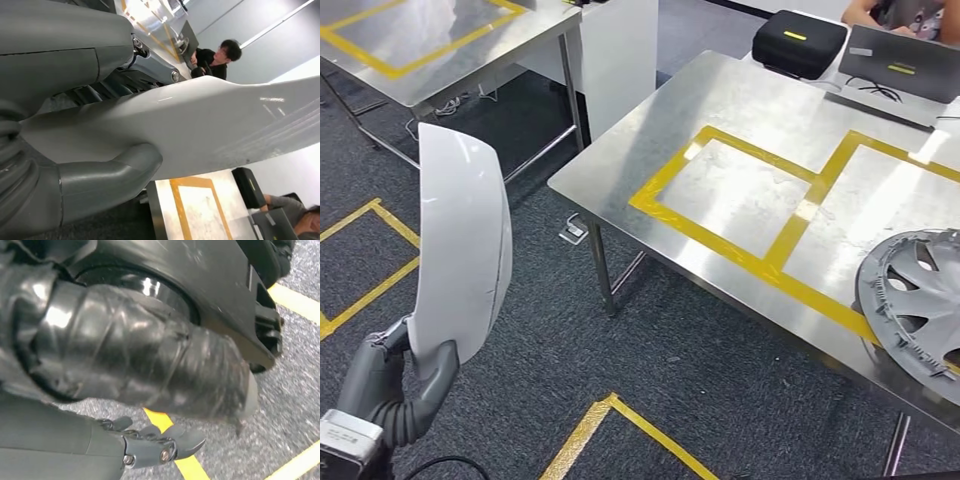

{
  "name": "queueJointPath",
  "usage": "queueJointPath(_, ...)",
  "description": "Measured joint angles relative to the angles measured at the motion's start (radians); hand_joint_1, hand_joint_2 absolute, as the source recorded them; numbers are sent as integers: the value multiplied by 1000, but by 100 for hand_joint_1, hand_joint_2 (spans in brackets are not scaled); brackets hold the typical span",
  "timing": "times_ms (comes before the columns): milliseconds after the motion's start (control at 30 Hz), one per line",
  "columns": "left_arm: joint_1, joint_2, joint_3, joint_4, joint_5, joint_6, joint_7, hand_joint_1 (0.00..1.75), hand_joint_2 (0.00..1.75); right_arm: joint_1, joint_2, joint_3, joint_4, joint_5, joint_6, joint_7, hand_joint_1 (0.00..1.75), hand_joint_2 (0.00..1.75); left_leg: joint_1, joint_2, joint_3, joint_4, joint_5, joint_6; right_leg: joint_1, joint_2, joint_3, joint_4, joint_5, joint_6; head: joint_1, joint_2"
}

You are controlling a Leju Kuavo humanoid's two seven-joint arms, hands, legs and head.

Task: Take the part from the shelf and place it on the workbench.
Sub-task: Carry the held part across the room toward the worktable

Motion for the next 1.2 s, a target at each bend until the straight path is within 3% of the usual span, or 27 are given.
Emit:
queueJointPath(33, -2, 0, 0, 0, -1, -1, 3, 175, 175, 2, -1, 2, 0, -1, 0, 0, 0, 0, 0, 13, 3, -4, 2, 5, -3, 4, -4, -1, 0, 7, 0, 0)
queueJointPath(100, -5, 0, 0, 0, -3, -6, 10, 175, 175, 5, -2, 4, -1, -2, 0, 2, 0, 0, 2, 42, 11, -16, 6, 18, 1, -38, -26, 33, -23, 17, 5, 0)
queueJointPath(167, -5, 0, 0, 1, -4, -13, 19, 175, 175, 2, -3, 6, -2, -2, -1, 3, 0, 0, 2, 75, 15, -22, 5, 26, 3, -110, -84, 147, -83, 23, 10, 0)
queueJointPath(233, -6, 0, -1, 2, -4, -19, 25, 175, 175, -1, -3, 8, -3, -2, -1, 3, 0, 0, -1, 108, 17, -21, 1, 27, -1, -137, -144, 264, -126, 29, 10, 0)
queueJointPath(267, -6, 0, -1, 3, -5, -20, 26, 175, 175, -1, -3, 9, -3, -2, -1, 3, 0, 0, -1, 124, 19, -21, -2, 26, -3, -142, -150, 278, -121, 31, 10, 0)
queueJointPath(300, -6, 0, -1, 3, -5, -20, 26, 175, 175, 1, -3, 10, -3, -2, -1, 3, 0, 0, -1, 137, 23, -21, -5, 25, -4, -147, -135, 250, -97, 33, 10, 0)
queueJointPath(333, -7, 0, -1, 3, -5, -20, 27, 175, 175, 2, -4, 10, -3, -2, -1, 4, 0, 0, 0, 150, 29, -21, -9, 22, -5, -159, -99, 187, -61, 33, 10, 0)
queueJointPath(400, -7, 0, -1, 4, -5, -20, 27, 175, 175, 2, -5, 10, -3, -2, -1, 4, 0, 0, -4, 172, 41, -20, -19, 12, 0, -201, -25, 53, -12, 26, 11, 0)
queueJointPath(467, -8, 0, -1, 4, -5, -20, 27, 175, 175, -1, -5, 11, -4, -2, -1, 4, 0, 0, -9, 191, 48, -18, -26, 1, 7, -218, 5, 1, -5, 14, 10, 0)
queueJointPath(533, -11, 1, -1, 4, -4, -22, 30, 175, 175, 1, -5, 11, -4, -3, -1, 4, 0, 0, -10, 207, 55, -21, -31, -8, 7, -195, 6, 0, -4, 1, 10, 0)
queueJointPath(567, -14, 2, -2, 4, -3, -24, 33, 175, 175, 3, -6, 11, -3, -5, -2, 5, 0, 0, -7, 199, 57, -15, -39, -13, 5, -184, 8, -4, -3, -5, 8, 0)
queueJointPath(633, -18, 6, -2, 4, 0, -32, 39, 175, 175, 3, -8, 12, -3, -8, -3, 7, 0, 0, -3, 148, 33, 53, -83, -20, 1, -161, 16, -11, -1, -17, 3, 0)
queueJointPath(700, -18, 13, -3, 6, 7, -43, 45, 175, 175, -1, -8, 16, -5, -10, -3, 7, 0, 0, -2, 101, -34, 192, -143, -21, 2, -135, 18, -11, -1, -23, -2, 0)
queueJointPath(733, -17, 17, -4, 8, 11, -49, 48, 175, 175, -2, -8, 19, -6, -11, -2, 8, 0, 0, -3, 93, -66, 249, -158, -20, 3, -121, 19, -11, -2, -24, -3, 0)
queueJointPath(767, -17, 20, -4, 10, 15, -56, 50, 175, 175, -2, -8, 22, -6, -13, -2, 9, 0, 0, -3, 91, -85, 273, -152, -18, 5, -105, 21, -10, -3, -25, -2, 0)
queueJointPath(800, -18, 24, -5, 11, 20, -64, 51, 175, 175, -1, -8, 25, -7, -14, -2, 10, 0, 0, -3, 88, -85, 258, -125, -15, 6, -89, 23, -9, -3, -26, -2, 0)
queueJointPath(833, -18, 29, -6, 12, 24, -71, 53, 175, 175, 0, -8, 27, -7, -15, -2, 11, 0, 0, -3, 81, -70, 206, -82, -10, 7, -73, 26, -9, -4, -26, -2, 0)
queueJointPath(900, -18, 37, -8, 13, 32, -80, 54, 175, 175, 0, -8, 31, -10, -17, -2, 13, 0, 0, -1, 37, -23, 75, -11, 0, 7, -45, 26, -5, -5, -22, -2, 0)
queueJointPath(967, -20, 43, -10, 14, 36, -82, 55, 175, 175, -2, -8, 33, -12, -18, -2, 14, 0, 0, -2, 4, 0, 10, 5, 5, 3, -20, 15, -2, -4, -11, -1, 0)
queueJointPath(1033, -23, 47, -12, 15, 38, -82, 55, 175, 175, 1, -10, 35, -14, -18, -2, 14, 0, 0, -3, 18, 4, -3, 2, 8, -1, 2, 3, -5, 1, 5, -2, 0)
queueJointPath(1067, -24, 48, -13, 15, 39, -83, 55, 175, 175, 4, -11, 35, -15, -18, -2, 15, 0, 0, -2, 29, 7, -10, 5, 13, -1, -7, -1, -4, -1, 11, -1, 0)
queueJointPath(1100, -25, 49, -15, 15, 39, -83, 55, 175, 175, 6, -12, 36, -16, -18, -2, 15, 0, 0, -1, 43, 11, -16, 7, 18, 1, -33, -11, 10, -12, 17, 2, 0)
queueJointPath(1167, -25, 49, -19, 16, 39, -84, 55, 175, 175, 4, -14, 38, -18, -18, -2, 15, 0, 0, 0, 73, 16, -24, 9, 26, 3, -106, -56, 98, -65, 26, 9, 0)
queueJointPath(1200, -24, 49, -21, 16, 39, -84, 55, 175, 175, 1, -14, 40, -19, -18, -2, 15, 0, 0, -2, 89, 17, -24, 8, 29, 1, -129, -91, 165, -98, 31, 11, 0)
